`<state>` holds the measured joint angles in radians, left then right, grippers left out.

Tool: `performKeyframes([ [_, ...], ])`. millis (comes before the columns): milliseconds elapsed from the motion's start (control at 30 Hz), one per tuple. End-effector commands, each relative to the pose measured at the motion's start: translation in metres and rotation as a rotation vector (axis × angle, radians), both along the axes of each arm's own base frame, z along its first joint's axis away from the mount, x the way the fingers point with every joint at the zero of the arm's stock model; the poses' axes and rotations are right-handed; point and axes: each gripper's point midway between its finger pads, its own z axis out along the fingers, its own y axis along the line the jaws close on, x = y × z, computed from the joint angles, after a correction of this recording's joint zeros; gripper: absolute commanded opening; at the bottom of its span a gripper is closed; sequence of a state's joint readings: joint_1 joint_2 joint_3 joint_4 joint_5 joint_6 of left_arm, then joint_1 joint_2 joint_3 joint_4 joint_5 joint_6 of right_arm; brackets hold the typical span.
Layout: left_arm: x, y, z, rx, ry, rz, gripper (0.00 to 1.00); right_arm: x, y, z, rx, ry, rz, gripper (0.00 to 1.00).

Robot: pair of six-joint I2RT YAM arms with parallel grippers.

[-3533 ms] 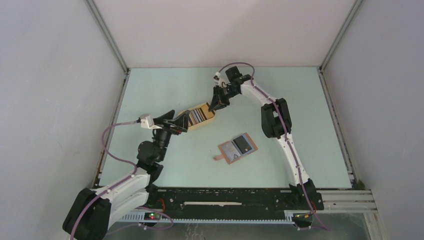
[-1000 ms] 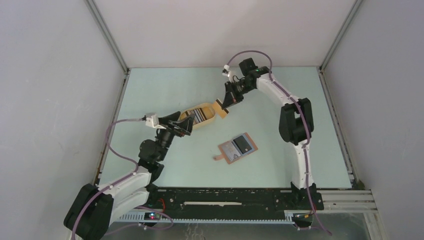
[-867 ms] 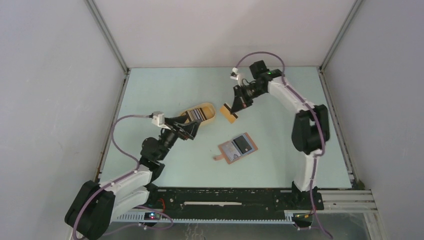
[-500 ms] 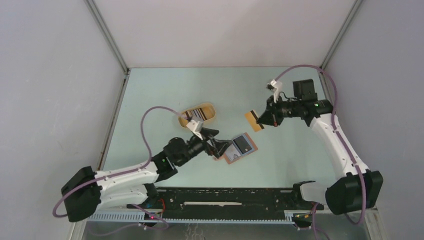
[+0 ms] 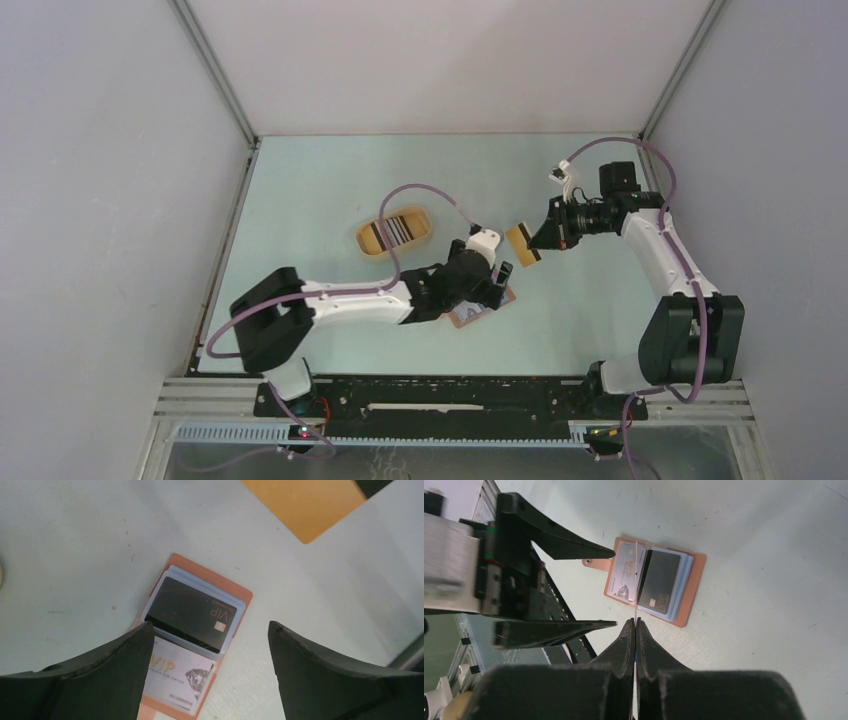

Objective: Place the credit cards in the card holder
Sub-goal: Turn over the card slot in the card holder.

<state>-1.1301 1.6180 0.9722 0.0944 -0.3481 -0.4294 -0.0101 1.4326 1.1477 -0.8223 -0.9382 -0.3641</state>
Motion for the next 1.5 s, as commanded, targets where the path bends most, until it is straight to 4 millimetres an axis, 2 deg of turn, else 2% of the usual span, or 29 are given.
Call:
performKeyframes([
  [0, 0.004, -0.005, -0.015, 0.196, 0.024, -0.044, 0.91, 0.009, -0.007, 0.009, 0.022, -0.035, -0.007, 0.0],
  [167, 0.007, -0.02, -0.029, 0.282, 0.057, -0.092, 0.95, 0.014, -0.015, 0.004, 0.033, 0.002, -0.02, 0.0],
  [300, 0.023, -0.02, -0.029, 0.31, 0.061, 0.03, 0.96, 0.018, -0.022, -0.001, 0.036, 0.024, -0.043, 0.0],
  [533, 0.036, -0.021, -0.033, 0.287, 0.067, 0.169, 0.96, 0.021, -0.027, -0.002, 0.046, 0.033, -0.06, 0.0],
  [867, 0.036, -0.035, -0.048, 0.344, 0.069, 0.169, 0.96, 0.022, -0.028, -0.002, 0.058, 0.039, -0.065, 0.0],
  [1267, 0.035, -0.029, -0.066, 0.407, 0.09, 0.184, 0.93, 0.021, -0.029, -0.002, 0.063, 0.046, -0.066, 0.0],
  [1467, 0.033, -0.026, -0.068, 0.421, 0.096, 0.18, 0.9, 0.021, -0.029, -0.003, 0.064, 0.049, -0.066, 0.0],
])
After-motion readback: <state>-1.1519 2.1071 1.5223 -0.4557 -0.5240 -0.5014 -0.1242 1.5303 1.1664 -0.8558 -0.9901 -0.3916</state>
